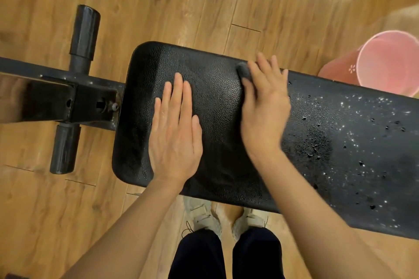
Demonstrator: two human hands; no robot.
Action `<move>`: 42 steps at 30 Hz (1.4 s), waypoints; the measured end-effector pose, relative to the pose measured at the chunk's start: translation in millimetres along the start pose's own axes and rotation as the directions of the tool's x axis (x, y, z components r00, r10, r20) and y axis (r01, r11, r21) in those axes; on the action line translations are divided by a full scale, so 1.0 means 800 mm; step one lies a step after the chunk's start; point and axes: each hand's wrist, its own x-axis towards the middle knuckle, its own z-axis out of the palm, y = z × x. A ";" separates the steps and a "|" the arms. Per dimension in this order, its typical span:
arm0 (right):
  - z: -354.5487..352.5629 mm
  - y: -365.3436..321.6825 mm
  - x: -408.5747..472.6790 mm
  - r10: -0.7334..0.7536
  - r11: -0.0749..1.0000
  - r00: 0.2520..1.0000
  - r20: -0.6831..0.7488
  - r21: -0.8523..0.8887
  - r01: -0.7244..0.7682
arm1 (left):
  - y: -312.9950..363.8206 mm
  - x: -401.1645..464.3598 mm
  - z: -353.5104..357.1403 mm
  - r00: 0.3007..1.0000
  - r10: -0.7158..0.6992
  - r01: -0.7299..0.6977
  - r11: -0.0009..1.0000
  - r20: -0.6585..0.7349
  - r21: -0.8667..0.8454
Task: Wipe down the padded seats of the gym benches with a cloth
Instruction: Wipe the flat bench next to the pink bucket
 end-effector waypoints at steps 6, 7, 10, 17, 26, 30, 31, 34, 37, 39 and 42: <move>0.055 -0.060 0.024 -0.378 0.923 0.918 0.123 -0.025 0.384 | -0.002 0.000 0.003 1.000 -0.001 0.001 1.000 -0.002 -0.010; 0.041 -0.044 0.026 -0.394 0.914 0.904 0.165 -0.027 0.404 | -0.002 0.000 0.002 1.000 -0.001 0.001 1.000 -0.001 -0.004; -0.020 0.027 0.019 -0.182 0.977 0.968 0.170 -0.082 0.198 | -0.001 0.000 0.002 1.000 -0.005 0.005 1.000 0.012 0.000; 0.035 -0.040 0.002 -0.187 0.976 0.981 0.048 -0.105 0.191 | -0.001 0.000 0.002 1.000 0.001 -0.001 1.000 0.002 0.013; -0.041 0.050 -0.003 0.148 0.988 0.985 -0.088 -0.039 -0.152 | -0.001 0.000 0.003 1.000 -0.009 0.009 1.000 -0.003 0.013; 0.019 -0.015 -0.018 -0.166 0.981 0.986 0.021 -0.097 0.168 | -0.002 -0.002 0.003 1.000 0.005 -0.005 1.000 -0.011 0.012; 0.019 -0.011 -0.018 -0.276 0.955 0.957 0.087 -0.085 0.283 | -0.001 -0.002 0.003 1.000 0.008 -0.008 1.000 -0.011 0.014; -0.022 0.045 -0.013 -0.365 0.923 0.909 0.203 -0.053 0.382 | -0.002 -0.001 0.003 1.000 0.008 -0.008 1.000 -0.003 0.010; -0.078 0.102 -0.033 -0.086 0.994 0.992 0.087 -0.053 0.091 | -0.003 -0.002 -0.002 1.000 0.021 -0.020 1.000 0.019 -0.013; -0.073 0.085 -0.048 0.086 0.995 0.996 -0.038 -0.053 -0.087 | 0.007 -0.014 -0.004 0.995 0.094 -0.093 0.995 0.044 -0.036; -0.025 0.025 -0.066 -0.105 0.986 0.994 0.035 -0.126 0.108 | 0.034 -0.045 0.005 0.979 0.191 -0.184 0.979 0.076 -0.087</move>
